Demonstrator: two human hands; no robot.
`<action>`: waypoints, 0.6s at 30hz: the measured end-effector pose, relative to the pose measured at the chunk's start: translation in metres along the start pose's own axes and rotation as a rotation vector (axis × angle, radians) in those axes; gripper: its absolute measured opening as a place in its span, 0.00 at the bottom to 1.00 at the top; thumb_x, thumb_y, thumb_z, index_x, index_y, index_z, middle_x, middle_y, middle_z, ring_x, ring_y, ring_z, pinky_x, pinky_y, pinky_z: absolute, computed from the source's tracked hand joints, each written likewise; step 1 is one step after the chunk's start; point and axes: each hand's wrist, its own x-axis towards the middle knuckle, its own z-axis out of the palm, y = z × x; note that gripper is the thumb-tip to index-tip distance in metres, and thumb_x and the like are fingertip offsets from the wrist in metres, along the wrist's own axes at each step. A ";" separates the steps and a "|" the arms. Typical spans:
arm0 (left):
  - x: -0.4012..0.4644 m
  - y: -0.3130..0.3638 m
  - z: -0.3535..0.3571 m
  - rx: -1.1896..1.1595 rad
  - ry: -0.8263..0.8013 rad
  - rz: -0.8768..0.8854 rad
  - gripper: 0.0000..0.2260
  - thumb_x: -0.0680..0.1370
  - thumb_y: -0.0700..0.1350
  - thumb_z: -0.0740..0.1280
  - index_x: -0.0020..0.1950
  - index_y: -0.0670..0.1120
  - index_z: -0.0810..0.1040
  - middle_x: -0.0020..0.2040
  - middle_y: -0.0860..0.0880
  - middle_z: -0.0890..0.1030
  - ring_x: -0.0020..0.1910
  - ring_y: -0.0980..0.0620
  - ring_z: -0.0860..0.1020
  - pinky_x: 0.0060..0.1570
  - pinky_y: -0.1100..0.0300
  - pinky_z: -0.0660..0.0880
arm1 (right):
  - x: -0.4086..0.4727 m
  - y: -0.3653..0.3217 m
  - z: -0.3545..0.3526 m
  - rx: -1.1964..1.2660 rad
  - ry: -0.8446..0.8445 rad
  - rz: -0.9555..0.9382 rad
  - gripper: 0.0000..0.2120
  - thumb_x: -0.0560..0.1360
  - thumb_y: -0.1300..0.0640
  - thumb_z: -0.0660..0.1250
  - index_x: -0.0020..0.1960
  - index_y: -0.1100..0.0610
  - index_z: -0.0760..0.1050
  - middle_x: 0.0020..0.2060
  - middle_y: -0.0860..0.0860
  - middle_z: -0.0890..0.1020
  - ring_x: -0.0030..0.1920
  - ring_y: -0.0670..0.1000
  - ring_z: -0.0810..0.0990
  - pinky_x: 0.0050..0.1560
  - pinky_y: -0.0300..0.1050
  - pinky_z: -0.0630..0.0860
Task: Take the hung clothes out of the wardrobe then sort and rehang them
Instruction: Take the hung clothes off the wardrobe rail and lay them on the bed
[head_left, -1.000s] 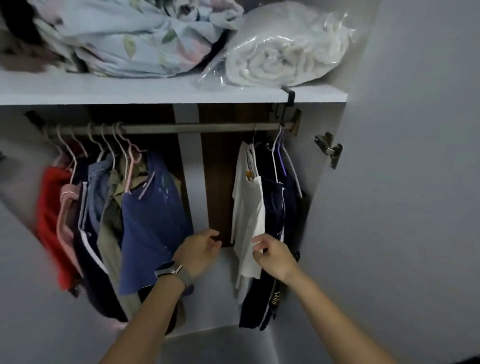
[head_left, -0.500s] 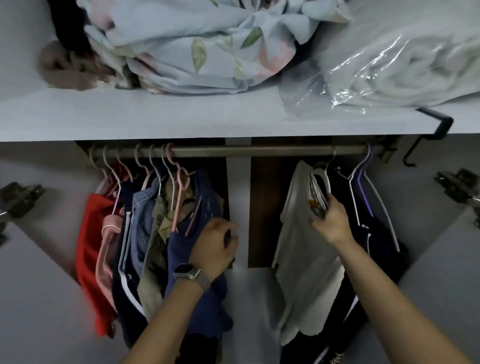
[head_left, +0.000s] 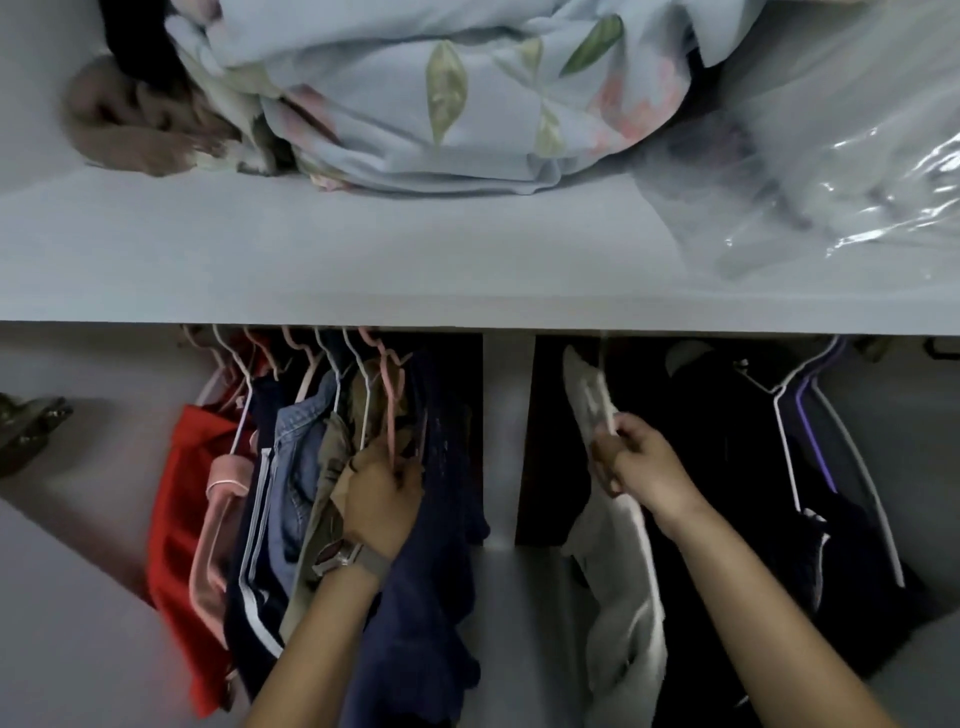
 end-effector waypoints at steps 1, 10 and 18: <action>0.003 0.001 0.002 -0.049 -0.023 0.010 0.07 0.77 0.37 0.64 0.53 0.37 0.76 0.41 0.39 0.80 0.39 0.43 0.78 0.38 0.60 0.67 | -0.007 -0.003 0.015 -0.008 -0.056 -0.008 0.11 0.81 0.59 0.60 0.40 0.58 0.69 0.28 0.55 0.70 0.20 0.44 0.68 0.22 0.35 0.67; 0.005 0.013 0.012 -0.052 -0.158 0.279 0.12 0.78 0.46 0.56 0.47 0.42 0.76 0.35 0.51 0.77 0.33 0.59 0.72 0.35 0.71 0.64 | -0.035 0.007 0.063 0.203 -0.127 0.199 0.08 0.81 0.59 0.60 0.43 0.59 0.72 0.35 0.52 0.75 0.23 0.45 0.72 0.26 0.36 0.74; -0.019 0.047 0.026 -0.330 -0.277 0.138 0.09 0.81 0.43 0.56 0.46 0.44 0.74 0.37 0.47 0.77 0.35 0.57 0.75 0.37 0.64 0.70 | -0.034 -0.002 0.048 0.285 -0.071 0.068 0.07 0.80 0.59 0.61 0.48 0.60 0.76 0.36 0.46 0.83 0.41 0.42 0.80 0.46 0.31 0.74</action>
